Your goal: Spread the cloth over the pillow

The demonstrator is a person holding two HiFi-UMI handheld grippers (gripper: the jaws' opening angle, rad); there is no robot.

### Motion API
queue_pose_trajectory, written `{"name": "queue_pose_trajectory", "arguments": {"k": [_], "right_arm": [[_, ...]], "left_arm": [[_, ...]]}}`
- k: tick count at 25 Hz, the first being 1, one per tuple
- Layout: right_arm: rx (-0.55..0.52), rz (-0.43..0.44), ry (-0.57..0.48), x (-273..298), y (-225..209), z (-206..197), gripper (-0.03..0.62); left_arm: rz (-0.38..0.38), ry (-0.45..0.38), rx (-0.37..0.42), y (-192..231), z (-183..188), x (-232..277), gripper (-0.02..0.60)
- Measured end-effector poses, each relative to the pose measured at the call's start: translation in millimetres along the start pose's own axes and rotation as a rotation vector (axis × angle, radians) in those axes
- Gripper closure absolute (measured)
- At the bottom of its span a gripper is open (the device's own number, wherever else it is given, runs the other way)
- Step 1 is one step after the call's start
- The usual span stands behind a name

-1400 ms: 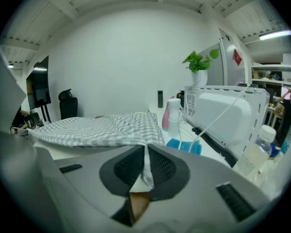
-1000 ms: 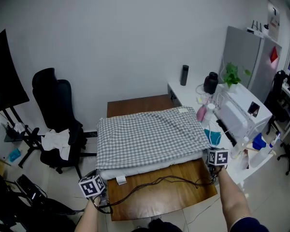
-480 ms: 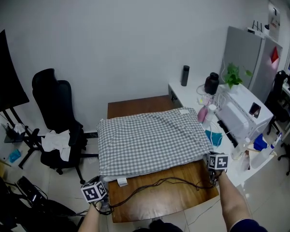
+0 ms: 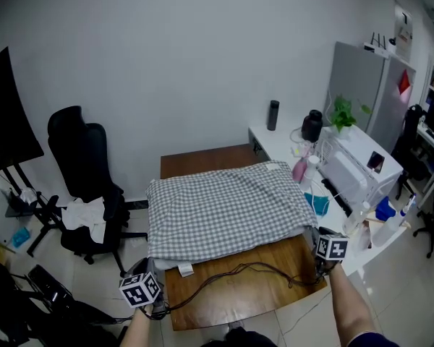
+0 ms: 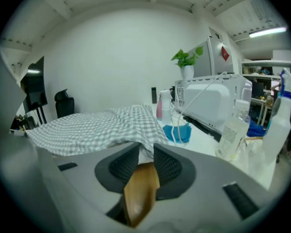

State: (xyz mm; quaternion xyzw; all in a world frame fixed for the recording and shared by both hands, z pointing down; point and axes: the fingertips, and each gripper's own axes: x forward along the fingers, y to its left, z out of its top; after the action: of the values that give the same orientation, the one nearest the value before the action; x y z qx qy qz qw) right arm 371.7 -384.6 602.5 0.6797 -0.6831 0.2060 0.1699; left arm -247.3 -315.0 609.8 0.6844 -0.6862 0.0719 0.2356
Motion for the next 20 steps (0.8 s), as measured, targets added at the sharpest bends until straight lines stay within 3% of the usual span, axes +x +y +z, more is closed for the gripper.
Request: {"name": "queue_pose_trajectory", "arguments": {"k": [4,7,10,14,20], "right_arm": [[-0.009,0.065,-0.124,-29,29,35,0.493],[-0.024,0.11,-0.192,-48,54,60,0.507],[-0.041,0.151,-0.247,-65,80,82,0.526],[-0.085,0.202,-0.295,-88,123,106,0.562],[-0.116,0.313,-0.359,-123,194,128,0.594]], "left_arm": [[0.012,-0.071,0.035,-4,28,-16,0.529],[0.045,-0.115,0.02,6,42,-29,0.529],[0.023,-0.137,0.008,4,58,-34,0.529],[-0.069,-0.175,0.0,-30,85,-38,0.529],[-0.279,-0.202,0.102,-118,119,-46,0.574]]}}
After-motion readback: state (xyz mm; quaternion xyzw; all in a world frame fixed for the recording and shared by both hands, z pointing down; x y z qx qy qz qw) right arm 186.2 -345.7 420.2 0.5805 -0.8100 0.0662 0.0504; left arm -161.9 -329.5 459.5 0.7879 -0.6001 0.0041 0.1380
